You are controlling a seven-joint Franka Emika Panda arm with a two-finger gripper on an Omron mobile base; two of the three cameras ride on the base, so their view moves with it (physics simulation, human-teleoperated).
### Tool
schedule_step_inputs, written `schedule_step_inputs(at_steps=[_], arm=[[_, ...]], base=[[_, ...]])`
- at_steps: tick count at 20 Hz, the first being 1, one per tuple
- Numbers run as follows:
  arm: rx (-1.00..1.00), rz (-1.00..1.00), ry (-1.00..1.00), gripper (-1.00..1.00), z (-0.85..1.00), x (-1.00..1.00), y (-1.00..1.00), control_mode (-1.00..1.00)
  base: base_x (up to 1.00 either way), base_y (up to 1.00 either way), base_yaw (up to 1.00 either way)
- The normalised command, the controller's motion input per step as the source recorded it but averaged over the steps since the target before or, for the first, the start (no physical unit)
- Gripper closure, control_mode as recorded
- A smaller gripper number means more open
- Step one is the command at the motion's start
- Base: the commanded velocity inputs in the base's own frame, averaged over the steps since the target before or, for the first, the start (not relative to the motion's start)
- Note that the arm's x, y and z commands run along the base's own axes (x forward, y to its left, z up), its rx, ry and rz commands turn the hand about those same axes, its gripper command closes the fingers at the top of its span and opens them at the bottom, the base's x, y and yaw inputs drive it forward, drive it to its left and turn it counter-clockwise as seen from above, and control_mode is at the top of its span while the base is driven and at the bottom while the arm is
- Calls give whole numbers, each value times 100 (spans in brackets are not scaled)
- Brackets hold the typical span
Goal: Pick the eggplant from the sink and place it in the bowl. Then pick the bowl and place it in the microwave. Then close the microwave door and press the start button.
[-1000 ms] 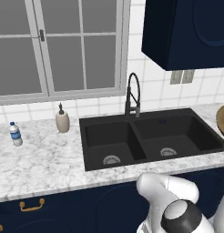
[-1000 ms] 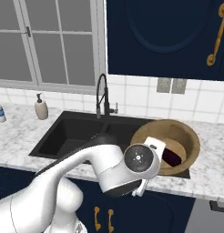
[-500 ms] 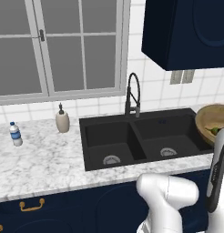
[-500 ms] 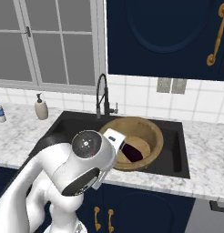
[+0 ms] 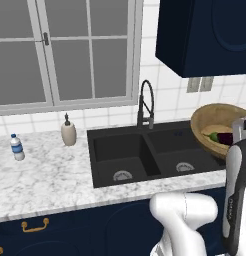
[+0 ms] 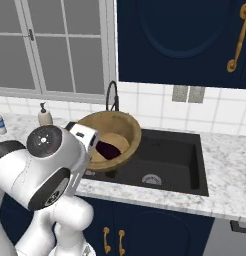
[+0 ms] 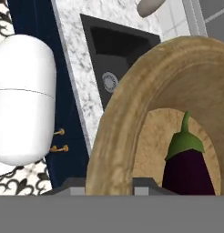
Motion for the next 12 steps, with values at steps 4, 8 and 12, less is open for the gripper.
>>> schedule_step_inputs(at_steps=[4,8,12], arm=[[0,18,20,100,42,-12,89,-100],[2,3,14,100,3,0,89,-100],[0,0,0,100,0,0,68,-100]], base=[[0,0,0],[0,0,0],[0,0,0]])
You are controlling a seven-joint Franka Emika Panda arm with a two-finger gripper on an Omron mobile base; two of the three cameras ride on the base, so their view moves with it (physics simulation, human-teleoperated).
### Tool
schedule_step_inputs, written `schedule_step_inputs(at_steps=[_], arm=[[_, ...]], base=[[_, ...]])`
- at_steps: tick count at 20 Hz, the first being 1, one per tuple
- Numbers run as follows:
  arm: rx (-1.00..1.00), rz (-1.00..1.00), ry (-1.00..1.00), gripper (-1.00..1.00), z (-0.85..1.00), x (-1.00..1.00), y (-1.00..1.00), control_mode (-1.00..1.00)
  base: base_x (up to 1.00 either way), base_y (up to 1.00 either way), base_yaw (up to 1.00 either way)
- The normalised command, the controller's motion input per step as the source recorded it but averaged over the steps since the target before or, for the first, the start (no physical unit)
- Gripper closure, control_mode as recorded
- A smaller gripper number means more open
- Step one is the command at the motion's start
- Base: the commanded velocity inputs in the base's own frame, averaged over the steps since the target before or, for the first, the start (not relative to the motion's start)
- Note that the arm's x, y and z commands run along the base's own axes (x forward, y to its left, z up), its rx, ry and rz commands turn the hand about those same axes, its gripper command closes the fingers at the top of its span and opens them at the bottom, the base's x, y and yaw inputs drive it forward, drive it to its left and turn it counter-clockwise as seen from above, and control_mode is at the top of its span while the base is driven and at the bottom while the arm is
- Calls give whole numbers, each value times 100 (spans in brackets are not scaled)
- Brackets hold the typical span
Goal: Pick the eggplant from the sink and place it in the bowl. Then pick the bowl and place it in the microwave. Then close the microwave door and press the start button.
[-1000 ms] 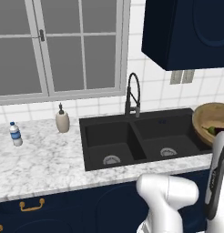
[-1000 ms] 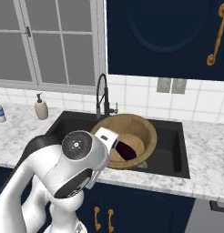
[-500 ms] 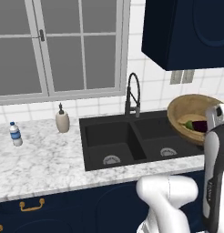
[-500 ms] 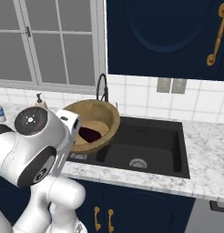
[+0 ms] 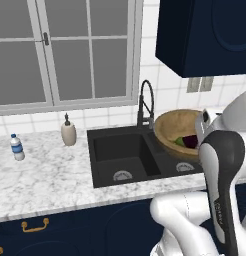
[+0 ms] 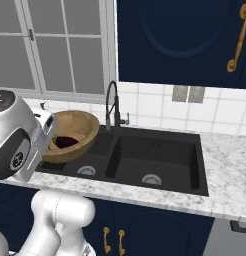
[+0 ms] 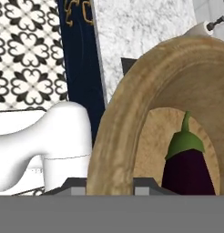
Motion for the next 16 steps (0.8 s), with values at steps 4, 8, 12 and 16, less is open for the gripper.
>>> schedule_step_inputs(at_steps=[4,8,12,16], arm=[[1,0,-4,100,-1,0,68,-100],[2,-1,-19,100,11,-4,31,-100],[-1,0,4,100,59,-2,15,-100],[0,0,0,100,72,-8,-1,-100]], base=[[0,0,0],[0,0,0],[0,0,0],[0,0,0]])
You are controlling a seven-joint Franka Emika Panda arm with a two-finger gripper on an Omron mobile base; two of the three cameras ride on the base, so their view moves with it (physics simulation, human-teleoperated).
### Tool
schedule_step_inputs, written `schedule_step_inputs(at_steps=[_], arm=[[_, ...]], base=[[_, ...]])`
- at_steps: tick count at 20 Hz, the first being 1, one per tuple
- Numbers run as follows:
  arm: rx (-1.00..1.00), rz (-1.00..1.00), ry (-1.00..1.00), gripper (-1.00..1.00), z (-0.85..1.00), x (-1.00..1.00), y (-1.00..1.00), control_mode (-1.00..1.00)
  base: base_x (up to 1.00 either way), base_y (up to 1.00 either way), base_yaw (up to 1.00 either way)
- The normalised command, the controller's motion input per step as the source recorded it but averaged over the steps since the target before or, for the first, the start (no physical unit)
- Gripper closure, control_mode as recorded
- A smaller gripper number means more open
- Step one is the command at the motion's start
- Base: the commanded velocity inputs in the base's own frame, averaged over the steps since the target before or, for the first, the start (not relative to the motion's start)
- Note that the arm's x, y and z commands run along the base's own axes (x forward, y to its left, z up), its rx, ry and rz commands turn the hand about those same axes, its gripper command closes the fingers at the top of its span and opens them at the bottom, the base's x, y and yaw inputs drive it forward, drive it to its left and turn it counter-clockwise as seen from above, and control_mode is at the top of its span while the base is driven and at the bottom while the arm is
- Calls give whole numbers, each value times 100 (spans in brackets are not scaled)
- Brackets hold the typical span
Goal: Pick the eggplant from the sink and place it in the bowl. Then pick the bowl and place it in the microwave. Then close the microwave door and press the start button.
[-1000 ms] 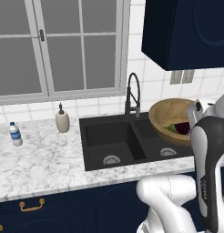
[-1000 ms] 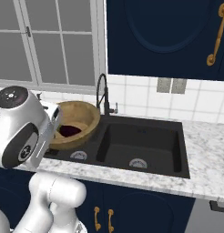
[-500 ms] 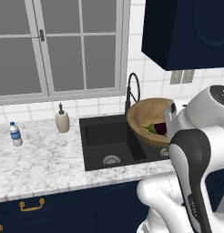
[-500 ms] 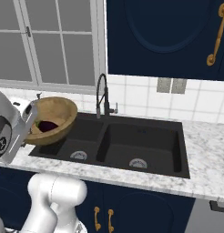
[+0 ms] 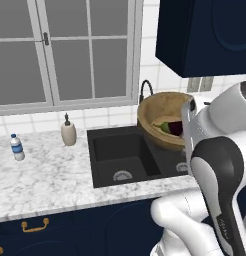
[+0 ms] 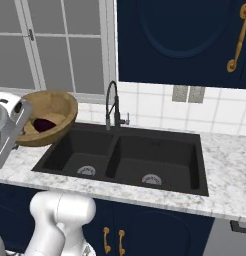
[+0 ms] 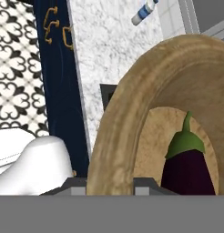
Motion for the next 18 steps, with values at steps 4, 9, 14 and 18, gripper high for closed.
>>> schedule_step_inputs(at_steps=[4,9,14,18], arm=[[-1,0,0,100,28,-22,0,-100],[0,0,0,100,0,0,0,100],[0,0,0,100,0,0,0,100],[0,0,0,100,0,0,0,100]], base=[[0,0,0],[-11,-19,-6],[-17,-9,-74],[0,0,-100]])
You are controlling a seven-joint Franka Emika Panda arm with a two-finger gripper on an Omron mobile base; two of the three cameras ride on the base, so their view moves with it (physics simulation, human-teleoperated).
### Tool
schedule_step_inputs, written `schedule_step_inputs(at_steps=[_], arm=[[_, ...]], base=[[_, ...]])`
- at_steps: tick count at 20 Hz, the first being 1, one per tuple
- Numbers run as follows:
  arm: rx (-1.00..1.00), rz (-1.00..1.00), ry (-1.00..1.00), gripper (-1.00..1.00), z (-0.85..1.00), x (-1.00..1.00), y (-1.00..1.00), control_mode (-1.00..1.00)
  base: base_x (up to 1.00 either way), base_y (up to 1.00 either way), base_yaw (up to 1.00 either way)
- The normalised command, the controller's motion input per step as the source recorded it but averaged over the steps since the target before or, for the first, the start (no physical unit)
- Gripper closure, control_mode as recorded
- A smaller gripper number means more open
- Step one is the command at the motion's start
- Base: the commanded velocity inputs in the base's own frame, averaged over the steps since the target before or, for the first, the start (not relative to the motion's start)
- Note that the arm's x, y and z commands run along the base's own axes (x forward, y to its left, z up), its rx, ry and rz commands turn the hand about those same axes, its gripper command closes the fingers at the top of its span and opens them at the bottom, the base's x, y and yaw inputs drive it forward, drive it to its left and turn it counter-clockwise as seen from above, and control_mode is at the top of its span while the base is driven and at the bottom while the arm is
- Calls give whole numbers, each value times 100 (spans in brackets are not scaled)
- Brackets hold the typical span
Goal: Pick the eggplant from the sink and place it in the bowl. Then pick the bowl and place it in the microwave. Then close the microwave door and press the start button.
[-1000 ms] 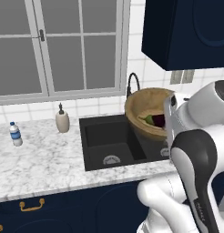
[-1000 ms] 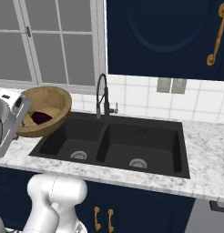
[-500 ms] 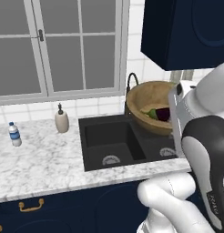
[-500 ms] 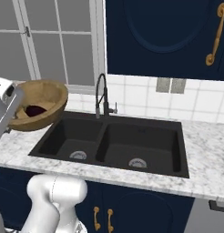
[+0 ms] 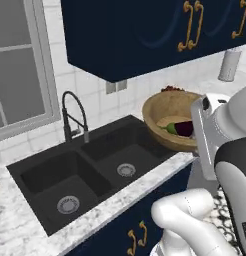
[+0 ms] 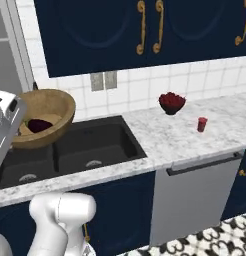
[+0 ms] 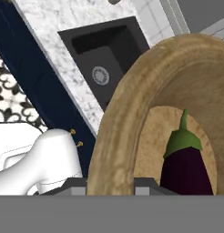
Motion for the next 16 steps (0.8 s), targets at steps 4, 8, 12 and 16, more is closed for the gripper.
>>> schedule_step_inputs(at_steps=[4,8,12,16], arm=[[0,0,0,100,0,0,0,100],[0,0,0,100,0,0,0,100],[0,0,0,100,0,0,0,100],[0,0,0,100,0,0,0,100]], base=[[0,0,-100],[0,-5,-99],[0,-5,-99],[0,-4,-100]])
